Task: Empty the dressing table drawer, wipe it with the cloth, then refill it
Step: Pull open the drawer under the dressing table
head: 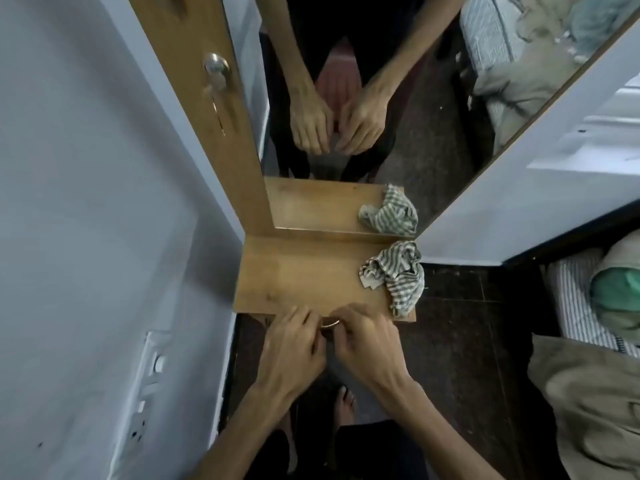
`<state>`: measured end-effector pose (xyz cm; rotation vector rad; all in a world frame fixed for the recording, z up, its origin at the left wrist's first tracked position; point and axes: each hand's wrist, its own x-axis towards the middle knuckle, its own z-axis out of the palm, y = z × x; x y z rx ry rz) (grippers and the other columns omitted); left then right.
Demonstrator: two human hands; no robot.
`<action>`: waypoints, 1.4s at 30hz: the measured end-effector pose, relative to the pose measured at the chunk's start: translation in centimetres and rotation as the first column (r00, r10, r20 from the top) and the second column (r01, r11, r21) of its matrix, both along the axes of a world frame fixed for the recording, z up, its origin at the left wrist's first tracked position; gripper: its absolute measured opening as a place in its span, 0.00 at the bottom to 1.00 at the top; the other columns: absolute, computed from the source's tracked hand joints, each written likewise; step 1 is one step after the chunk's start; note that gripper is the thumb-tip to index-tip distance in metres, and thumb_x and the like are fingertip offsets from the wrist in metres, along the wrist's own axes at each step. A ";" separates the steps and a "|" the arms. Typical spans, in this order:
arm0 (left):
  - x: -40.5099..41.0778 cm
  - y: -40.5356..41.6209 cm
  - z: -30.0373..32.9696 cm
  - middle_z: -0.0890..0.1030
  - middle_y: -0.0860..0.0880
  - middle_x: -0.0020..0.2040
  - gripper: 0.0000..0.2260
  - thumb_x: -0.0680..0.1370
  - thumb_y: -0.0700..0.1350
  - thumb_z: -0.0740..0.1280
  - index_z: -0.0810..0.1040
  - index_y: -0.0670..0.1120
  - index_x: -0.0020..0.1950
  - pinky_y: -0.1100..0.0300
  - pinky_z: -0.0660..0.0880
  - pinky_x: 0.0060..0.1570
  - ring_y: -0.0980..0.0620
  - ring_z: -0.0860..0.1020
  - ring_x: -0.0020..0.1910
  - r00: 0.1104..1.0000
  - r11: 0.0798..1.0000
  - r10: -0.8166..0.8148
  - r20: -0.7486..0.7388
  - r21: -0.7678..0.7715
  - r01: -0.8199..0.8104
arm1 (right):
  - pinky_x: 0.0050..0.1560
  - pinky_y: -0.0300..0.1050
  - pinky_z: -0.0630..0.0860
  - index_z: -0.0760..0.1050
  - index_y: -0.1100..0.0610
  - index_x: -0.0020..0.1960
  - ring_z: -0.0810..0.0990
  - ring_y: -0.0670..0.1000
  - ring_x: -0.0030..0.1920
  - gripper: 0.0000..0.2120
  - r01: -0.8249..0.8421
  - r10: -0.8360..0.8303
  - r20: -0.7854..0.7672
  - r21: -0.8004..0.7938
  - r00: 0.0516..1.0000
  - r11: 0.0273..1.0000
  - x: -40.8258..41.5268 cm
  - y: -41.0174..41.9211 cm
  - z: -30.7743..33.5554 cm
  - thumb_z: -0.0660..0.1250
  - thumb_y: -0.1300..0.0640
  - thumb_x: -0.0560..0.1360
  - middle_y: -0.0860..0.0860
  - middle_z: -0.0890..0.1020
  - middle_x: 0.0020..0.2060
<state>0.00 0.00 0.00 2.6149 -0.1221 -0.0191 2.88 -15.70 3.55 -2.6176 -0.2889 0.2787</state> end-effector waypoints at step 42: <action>-13.3 -2.4 -11.9 0.82 0.50 0.49 0.11 0.73 0.46 0.62 0.80 0.49 0.52 0.52 0.76 0.56 0.49 0.80 0.50 0.967 0.960 -0.058 0.247 0.278 -0.014 | 0.47 0.43 0.71 0.82 0.53 0.44 0.80 0.53 0.39 0.07 -0.056 0.068 0.349 -0.046 0.935 0.997 -14.7 -3.3 -12.9 0.65 0.56 0.75 0.49 0.84 0.38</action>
